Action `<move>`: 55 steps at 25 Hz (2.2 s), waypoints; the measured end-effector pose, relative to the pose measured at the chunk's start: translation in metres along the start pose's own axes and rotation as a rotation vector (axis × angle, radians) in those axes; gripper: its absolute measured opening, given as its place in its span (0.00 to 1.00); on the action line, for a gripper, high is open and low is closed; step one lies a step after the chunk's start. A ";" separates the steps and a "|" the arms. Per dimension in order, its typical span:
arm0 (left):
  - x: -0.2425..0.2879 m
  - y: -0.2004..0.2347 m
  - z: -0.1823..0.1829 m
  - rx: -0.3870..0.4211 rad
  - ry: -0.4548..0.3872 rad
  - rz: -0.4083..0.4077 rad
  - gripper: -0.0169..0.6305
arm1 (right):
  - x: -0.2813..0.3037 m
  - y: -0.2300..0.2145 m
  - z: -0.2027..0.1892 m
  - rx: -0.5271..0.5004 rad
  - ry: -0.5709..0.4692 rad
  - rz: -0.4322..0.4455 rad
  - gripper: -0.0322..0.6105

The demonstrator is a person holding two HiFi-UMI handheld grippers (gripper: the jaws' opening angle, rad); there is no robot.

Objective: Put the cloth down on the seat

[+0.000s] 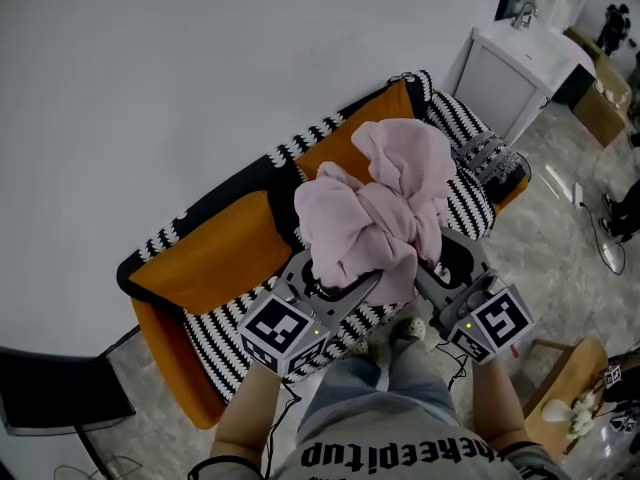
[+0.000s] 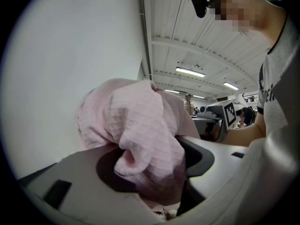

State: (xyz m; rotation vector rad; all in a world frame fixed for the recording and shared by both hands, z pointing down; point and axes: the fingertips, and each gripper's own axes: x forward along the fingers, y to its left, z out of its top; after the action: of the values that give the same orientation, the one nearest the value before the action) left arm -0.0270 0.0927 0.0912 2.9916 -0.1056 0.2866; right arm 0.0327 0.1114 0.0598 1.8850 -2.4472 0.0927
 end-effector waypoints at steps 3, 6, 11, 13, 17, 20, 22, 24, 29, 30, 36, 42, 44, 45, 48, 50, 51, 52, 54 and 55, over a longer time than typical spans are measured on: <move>0.001 0.007 -0.001 -0.012 0.002 0.029 0.44 | 0.009 -0.003 -0.001 0.002 0.006 0.031 0.33; 0.003 0.016 -0.001 -0.023 0.003 0.064 0.44 | 0.019 -0.007 -0.001 0.002 0.007 0.067 0.33; 0.009 0.031 0.004 -0.031 0.001 0.130 0.44 | 0.037 -0.019 0.002 -0.005 0.007 0.137 0.33; 0.013 0.036 0.005 -0.041 0.000 0.162 0.44 | 0.043 -0.024 0.002 -0.008 0.008 0.169 0.33; 0.023 0.046 0.007 -0.061 -0.007 0.224 0.44 | 0.055 -0.038 0.002 -0.008 0.017 0.232 0.33; 0.028 0.052 0.007 -0.075 -0.012 0.266 0.44 | 0.063 -0.044 0.001 -0.012 0.021 0.277 0.33; 0.031 0.055 0.006 -0.083 -0.016 0.296 0.44 | 0.067 -0.048 0.000 -0.015 0.022 0.308 0.33; 0.034 0.057 0.005 -0.091 -0.019 0.328 0.44 | 0.071 -0.052 -0.003 -0.015 0.026 0.341 0.33; 0.043 0.064 -0.001 -0.122 -0.021 0.407 0.44 | 0.082 -0.061 -0.011 -0.012 0.043 0.426 0.33; 0.044 0.066 -0.003 -0.128 -0.021 0.420 0.44 | 0.084 -0.062 -0.012 -0.011 0.046 0.441 0.33; 0.046 0.072 -0.018 -0.176 -0.013 0.503 0.44 | 0.098 -0.063 -0.029 0.001 0.078 0.532 0.33; 0.047 0.072 -0.033 -0.208 -0.002 0.566 0.44 | 0.102 -0.061 -0.044 0.011 0.111 0.600 0.33; 0.047 0.072 -0.037 -0.221 0.000 0.583 0.44 | 0.103 -0.060 -0.049 0.015 0.120 0.620 0.33; 0.048 0.072 -0.040 -0.227 0.001 0.592 0.44 | 0.104 -0.060 -0.052 0.017 0.124 0.629 0.33; 0.049 0.073 -0.048 -0.248 0.004 0.615 0.44 | 0.106 -0.060 -0.060 0.023 0.139 0.650 0.33; 0.050 0.073 -0.052 -0.257 0.009 0.622 0.44 | 0.107 -0.060 -0.064 0.025 0.150 0.660 0.33; 0.051 0.073 -0.053 -0.262 0.010 0.624 0.44 | 0.107 -0.060 -0.066 0.025 0.157 0.664 0.33; 0.051 0.072 -0.055 -0.268 0.011 0.625 0.44 | 0.107 -0.060 -0.067 0.026 0.164 0.668 0.33; 0.053 0.072 -0.061 -0.285 0.014 0.630 0.44 | 0.107 -0.061 -0.073 0.027 0.181 0.675 0.33; 0.054 0.074 -0.065 -0.295 0.016 0.633 0.44 | 0.109 -0.061 -0.077 0.029 0.190 0.678 0.33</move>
State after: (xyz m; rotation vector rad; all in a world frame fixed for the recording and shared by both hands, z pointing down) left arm 0.0077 0.0260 0.1740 2.5790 -1.0013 0.3190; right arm 0.0643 -0.0027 0.1463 0.9184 -2.8211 0.3132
